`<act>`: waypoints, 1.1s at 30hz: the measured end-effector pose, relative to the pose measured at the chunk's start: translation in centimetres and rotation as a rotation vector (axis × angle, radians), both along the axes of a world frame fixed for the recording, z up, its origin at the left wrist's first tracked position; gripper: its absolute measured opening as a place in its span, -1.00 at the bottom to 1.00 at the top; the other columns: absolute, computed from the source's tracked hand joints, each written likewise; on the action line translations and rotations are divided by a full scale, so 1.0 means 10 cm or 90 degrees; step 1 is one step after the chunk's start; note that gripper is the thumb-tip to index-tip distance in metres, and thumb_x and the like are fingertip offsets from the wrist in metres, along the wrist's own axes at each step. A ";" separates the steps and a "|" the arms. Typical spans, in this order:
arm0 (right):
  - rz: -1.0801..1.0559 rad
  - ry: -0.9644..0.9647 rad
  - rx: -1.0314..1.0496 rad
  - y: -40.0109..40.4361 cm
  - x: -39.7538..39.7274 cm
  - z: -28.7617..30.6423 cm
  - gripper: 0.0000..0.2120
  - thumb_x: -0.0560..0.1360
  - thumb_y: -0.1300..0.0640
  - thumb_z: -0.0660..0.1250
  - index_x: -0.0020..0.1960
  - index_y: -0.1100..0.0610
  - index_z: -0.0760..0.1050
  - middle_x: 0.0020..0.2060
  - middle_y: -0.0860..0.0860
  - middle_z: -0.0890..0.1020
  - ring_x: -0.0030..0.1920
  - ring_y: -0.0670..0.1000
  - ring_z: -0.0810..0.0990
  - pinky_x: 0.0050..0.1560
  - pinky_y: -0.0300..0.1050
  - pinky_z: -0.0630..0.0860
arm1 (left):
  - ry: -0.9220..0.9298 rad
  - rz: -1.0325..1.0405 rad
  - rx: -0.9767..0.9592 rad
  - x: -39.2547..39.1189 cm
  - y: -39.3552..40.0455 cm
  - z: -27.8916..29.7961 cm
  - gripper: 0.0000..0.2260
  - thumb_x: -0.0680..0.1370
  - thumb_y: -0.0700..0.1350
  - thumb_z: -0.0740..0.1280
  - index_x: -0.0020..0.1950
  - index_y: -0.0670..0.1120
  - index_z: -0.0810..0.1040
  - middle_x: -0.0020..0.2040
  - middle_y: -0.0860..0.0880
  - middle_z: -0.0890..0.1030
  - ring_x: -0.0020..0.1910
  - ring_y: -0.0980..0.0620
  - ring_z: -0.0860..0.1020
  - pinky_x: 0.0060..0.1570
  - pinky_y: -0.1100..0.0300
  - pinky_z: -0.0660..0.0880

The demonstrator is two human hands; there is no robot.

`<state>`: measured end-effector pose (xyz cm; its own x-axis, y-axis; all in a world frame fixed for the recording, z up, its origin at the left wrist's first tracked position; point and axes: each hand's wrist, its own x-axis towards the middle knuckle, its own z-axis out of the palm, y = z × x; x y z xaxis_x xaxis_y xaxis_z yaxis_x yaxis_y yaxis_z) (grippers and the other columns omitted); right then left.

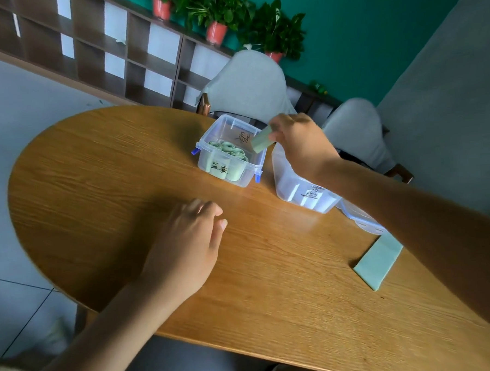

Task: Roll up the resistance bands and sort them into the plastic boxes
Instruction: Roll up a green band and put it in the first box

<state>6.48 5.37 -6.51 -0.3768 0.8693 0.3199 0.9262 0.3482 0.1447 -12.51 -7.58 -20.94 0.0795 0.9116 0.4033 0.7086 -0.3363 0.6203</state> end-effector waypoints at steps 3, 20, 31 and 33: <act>-0.001 -0.077 0.006 0.19 -0.03 -0.02 -0.86 0.62 0.31 0.22 0.15 0.28 0.49 -0.02 0.22 0.60 0.10 0.24 0.47 0.04 0.13 0.46 | 0.028 0.000 0.009 0.01 0.00 -0.02 -0.78 0.66 0.01 0.19 0.19 -0.03 0.56 0.12 0.05 0.57 0.12 0.03 0.51 0.04 0.16 0.46; -0.077 -0.146 -0.132 0.60 -0.13 -0.27 -0.74 0.63 0.23 0.29 0.28 0.05 0.55 0.05 0.08 0.58 -0.01 0.08 0.54 -0.05 -0.05 0.52 | 0.094 -0.008 0.008 0.04 0.00 -0.04 -0.78 0.61 0.05 0.25 0.15 -0.01 0.57 0.10 0.06 0.60 0.11 0.05 0.53 0.05 0.16 0.52; -0.097 -0.120 -0.241 0.64 -0.21 -0.26 -0.69 0.60 0.00 0.30 0.31 0.01 0.57 0.38 0.03 0.51 0.36 0.12 0.45 0.33 0.10 0.46 | 0.107 -0.017 -0.001 0.04 0.00 -0.04 -0.75 0.61 0.08 0.23 0.18 -0.01 0.56 0.11 0.07 0.61 0.14 0.06 0.52 0.10 0.14 0.51; -0.093 -0.151 -0.250 0.65 -0.23 -0.27 -0.68 0.61 0.00 0.26 0.33 0.01 0.56 0.40 0.03 0.50 0.40 0.13 0.42 0.38 0.12 0.42 | 0.107 -0.017 0.000 0.04 0.01 -0.04 -0.75 0.61 0.08 0.23 0.18 0.00 0.57 0.11 0.07 0.62 0.14 0.06 0.53 0.10 0.15 0.50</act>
<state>4.15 11.83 -9.16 -0.2653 0.9563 -0.1227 0.9265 0.2881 0.2419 -12.11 -7.52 -21.36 0.1697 0.9082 0.3825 0.7938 -0.3560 0.4931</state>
